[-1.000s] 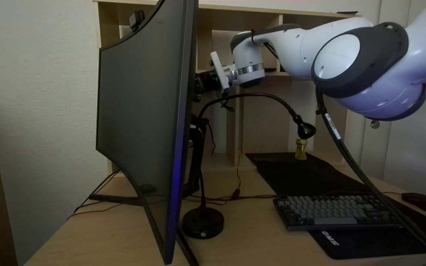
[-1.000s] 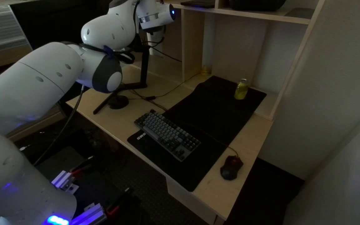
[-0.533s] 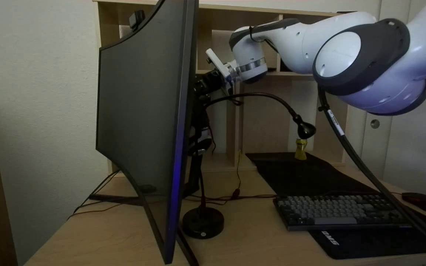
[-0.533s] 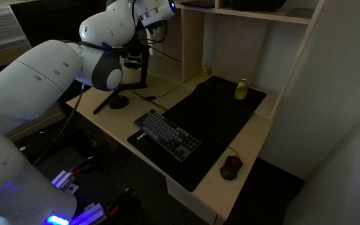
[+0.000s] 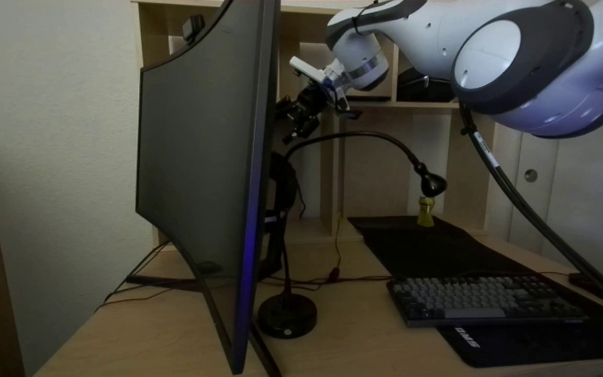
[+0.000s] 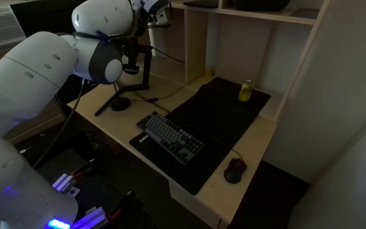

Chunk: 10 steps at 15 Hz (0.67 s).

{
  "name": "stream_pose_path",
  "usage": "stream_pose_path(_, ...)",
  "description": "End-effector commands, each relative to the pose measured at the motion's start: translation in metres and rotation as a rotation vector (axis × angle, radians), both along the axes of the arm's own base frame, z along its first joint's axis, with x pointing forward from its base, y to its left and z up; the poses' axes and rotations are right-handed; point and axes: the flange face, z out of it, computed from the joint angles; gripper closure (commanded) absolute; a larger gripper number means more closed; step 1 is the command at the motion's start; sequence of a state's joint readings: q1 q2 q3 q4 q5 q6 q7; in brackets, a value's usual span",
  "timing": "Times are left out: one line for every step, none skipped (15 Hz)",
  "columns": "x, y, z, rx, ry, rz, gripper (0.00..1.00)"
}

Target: Hang the headphones behind the computer then move the lamp to the right

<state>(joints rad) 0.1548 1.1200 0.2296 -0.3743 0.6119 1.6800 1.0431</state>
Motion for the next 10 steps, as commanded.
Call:
stream_pose_path(-0.007,-0.007,0.017,-0.076,0.072,-0.057,0.0)
stream_pose_path(-0.009,-0.01,0.029,-0.08,0.085,-0.073,0.0)
stream_pose_path(-0.013,-0.012,0.038,-0.086,0.094,-0.074,0.0)
stream_pose_path(-0.018,-0.016,0.05,-0.074,0.118,-0.07,0.0)
stream_pose_path(-0.024,-0.021,0.066,-0.066,0.125,-0.066,0.0)
stream_pose_path(-0.031,-0.028,0.082,-0.036,0.165,-0.06,0.0)
stream_pose_path(-0.037,-0.033,0.097,-0.03,0.196,-0.074,0.0)
stream_pose_path(-0.044,-0.04,0.113,-0.031,0.235,-0.095,0.0)
stream_pose_path(-0.051,-0.046,0.128,-0.042,0.266,-0.117,0.0)
stream_pose_path(-0.06,-0.052,0.141,-0.057,0.304,-0.124,0.0)
